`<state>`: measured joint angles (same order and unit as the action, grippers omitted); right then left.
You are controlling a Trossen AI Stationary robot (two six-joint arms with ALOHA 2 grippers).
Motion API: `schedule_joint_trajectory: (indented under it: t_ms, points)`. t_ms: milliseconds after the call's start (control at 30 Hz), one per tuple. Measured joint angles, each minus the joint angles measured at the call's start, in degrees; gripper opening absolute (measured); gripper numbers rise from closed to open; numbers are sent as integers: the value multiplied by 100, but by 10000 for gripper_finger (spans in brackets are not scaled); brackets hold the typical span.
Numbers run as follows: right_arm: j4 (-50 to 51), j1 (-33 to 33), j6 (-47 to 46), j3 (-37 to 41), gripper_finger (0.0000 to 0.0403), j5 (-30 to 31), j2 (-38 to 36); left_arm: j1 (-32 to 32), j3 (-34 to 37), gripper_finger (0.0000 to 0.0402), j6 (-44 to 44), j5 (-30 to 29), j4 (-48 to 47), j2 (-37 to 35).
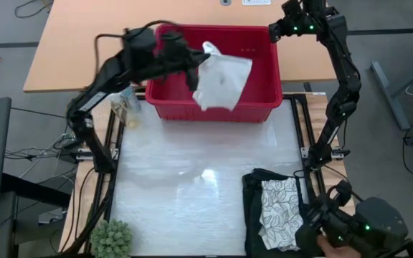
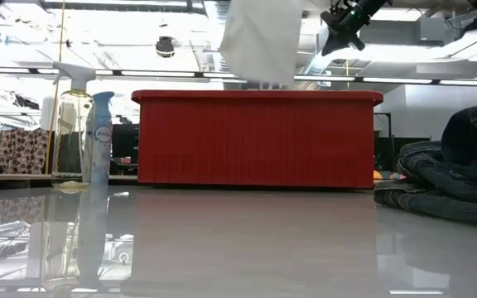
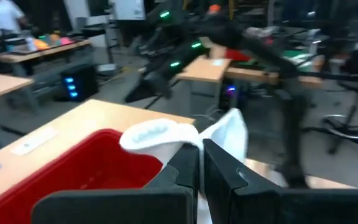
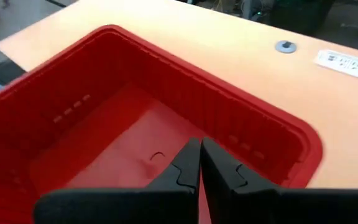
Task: Fold Laundry from Bin
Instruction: Fold the white boxer from the red laundry bin
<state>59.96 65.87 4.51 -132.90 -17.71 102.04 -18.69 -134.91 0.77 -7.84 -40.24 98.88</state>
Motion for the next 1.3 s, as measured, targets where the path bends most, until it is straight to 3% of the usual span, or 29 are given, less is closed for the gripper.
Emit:
schedule_joint_trajectory:
  t_ms: [233, 400, 600, 767, 967, 1100, 1200, 1300]
  points:
    - [-302, -200, -601, 7, 42, -1633, -159, 829, 0, 0, -353, -34, -846, -654]
    - [-523, -548, -1048, 7, 42, -2613, -576, 1134, -2, 0, -1059, 247, -1517, -889]
    - [-486, -1488, -504, 3, 42, -3626, -1327, 1594, 0, 0, -1495, 91, -1920, -1095]
    - [203, -2694, 839, 0, 42, -3193, -1969, 2191, 0, 0, -1607, -497, -1788, -1215]
    - [1130, -4241, 1040, 0, 42, -2399, -2324, 3049, 357, 0, -1805, -1692, -1776, -1233]
    - [1968, -5044, 1058, -2, 42, -1470, -2356, 3469, 1209, 0, -2553, -2685, -1582, -1218]
    - [2431, -5434, 1054, 0, 42, -1071, -2313, 3660, 2043, 0, -3186, -2792, -1188, -1218]
    - [2589, -5752, 976, 2, 42, -1065, -2219, 3811, 2897, 0, -3947, -2862, -841, -1218]
